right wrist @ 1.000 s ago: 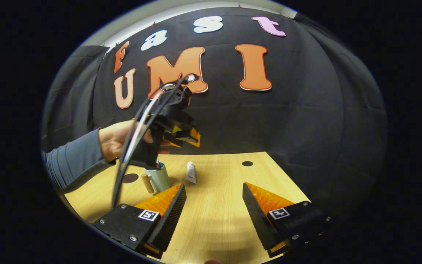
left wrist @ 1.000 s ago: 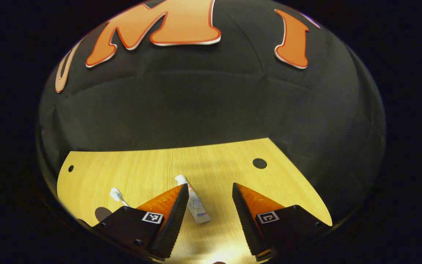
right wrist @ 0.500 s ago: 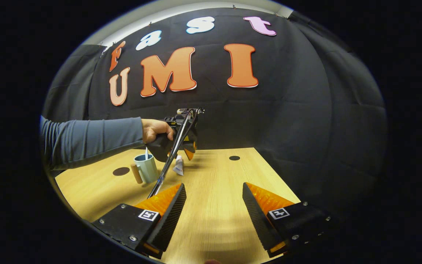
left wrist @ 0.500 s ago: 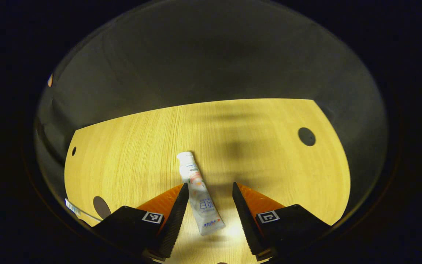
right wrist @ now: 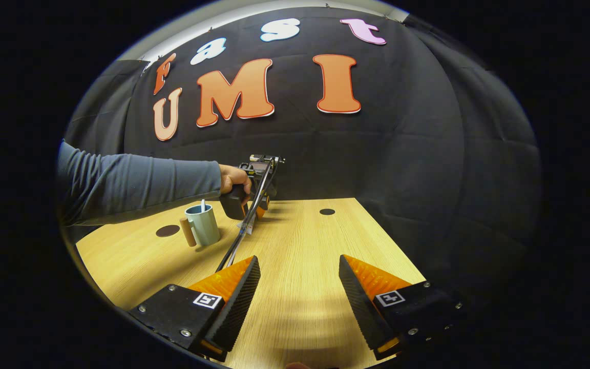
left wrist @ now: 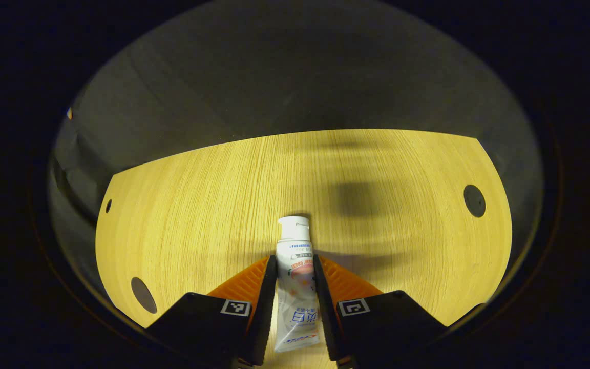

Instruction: Put the toothbrush and toothpaste on the desktop into the cup, then pick up the cup and place it on the coaster on the desktop.

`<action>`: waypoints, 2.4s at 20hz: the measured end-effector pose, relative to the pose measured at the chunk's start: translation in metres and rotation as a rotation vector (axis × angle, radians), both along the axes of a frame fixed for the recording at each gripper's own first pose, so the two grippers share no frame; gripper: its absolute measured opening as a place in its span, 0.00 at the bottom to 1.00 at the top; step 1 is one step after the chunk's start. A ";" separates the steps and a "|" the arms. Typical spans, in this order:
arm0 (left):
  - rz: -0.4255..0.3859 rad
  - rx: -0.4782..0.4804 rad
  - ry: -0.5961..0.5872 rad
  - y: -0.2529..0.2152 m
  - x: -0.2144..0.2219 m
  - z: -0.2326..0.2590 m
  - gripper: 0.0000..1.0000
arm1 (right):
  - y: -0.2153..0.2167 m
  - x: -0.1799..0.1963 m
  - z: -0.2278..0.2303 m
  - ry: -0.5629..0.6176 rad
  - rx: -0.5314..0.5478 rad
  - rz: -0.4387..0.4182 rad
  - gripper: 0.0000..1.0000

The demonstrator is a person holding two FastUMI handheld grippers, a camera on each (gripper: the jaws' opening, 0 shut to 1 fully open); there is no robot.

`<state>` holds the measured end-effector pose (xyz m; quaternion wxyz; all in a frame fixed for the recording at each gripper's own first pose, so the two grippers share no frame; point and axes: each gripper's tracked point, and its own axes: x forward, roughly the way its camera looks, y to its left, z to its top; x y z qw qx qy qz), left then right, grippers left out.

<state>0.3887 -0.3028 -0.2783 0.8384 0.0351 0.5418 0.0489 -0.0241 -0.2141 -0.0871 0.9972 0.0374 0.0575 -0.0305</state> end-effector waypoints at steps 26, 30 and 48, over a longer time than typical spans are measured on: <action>-0.223 -0.205 -0.587 0.044 -0.028 0.209 0.11 | 0.044 0.000 0.024 -0.040 0.053 -0.014 0.93; -0.282 -0.240 -0.752 0.049 -0.034 0.235 0.11 | 0.058 0.003 0.022 -0.029 0.051 -0.005 0.93; -0.318 -0.276 -1.160 0.083 -0.068 0.184 0.12 | 0.094 0.013 -0.001 0.033 -0.033 0.045 0.93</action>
